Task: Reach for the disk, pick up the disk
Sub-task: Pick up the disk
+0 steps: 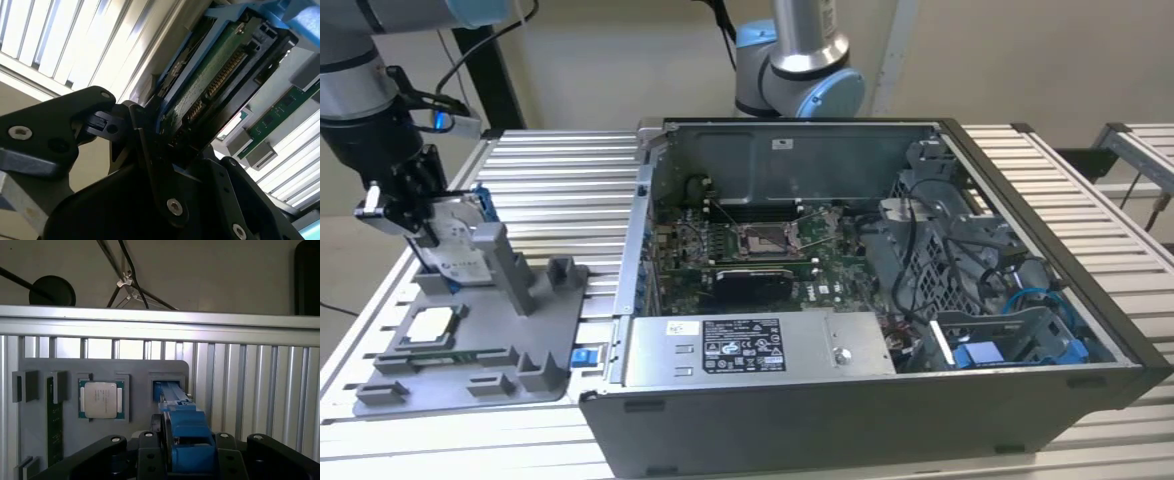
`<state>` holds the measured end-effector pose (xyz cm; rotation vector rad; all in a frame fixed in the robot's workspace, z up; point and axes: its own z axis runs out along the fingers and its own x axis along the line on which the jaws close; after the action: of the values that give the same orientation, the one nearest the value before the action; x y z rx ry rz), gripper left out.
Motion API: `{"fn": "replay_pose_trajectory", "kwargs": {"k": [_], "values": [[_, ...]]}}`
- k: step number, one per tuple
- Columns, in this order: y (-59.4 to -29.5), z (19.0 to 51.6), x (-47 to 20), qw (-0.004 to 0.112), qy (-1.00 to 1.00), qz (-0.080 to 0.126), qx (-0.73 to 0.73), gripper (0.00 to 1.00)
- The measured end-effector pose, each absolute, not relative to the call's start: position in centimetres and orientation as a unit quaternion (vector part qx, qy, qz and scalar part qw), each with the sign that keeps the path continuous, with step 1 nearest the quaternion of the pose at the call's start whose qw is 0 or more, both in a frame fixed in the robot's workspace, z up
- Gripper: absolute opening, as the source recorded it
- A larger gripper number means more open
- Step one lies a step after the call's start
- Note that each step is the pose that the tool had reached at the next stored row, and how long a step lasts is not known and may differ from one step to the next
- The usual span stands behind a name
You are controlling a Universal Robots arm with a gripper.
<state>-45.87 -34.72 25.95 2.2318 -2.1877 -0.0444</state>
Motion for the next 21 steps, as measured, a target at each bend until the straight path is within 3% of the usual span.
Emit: {"fn": "replay_pose_trajectory", "kwargs": {"k": [21], "values": [[-34.7,27.5,-45.9,0.008,-0.7,-0.014,0.714,0.0]]}}
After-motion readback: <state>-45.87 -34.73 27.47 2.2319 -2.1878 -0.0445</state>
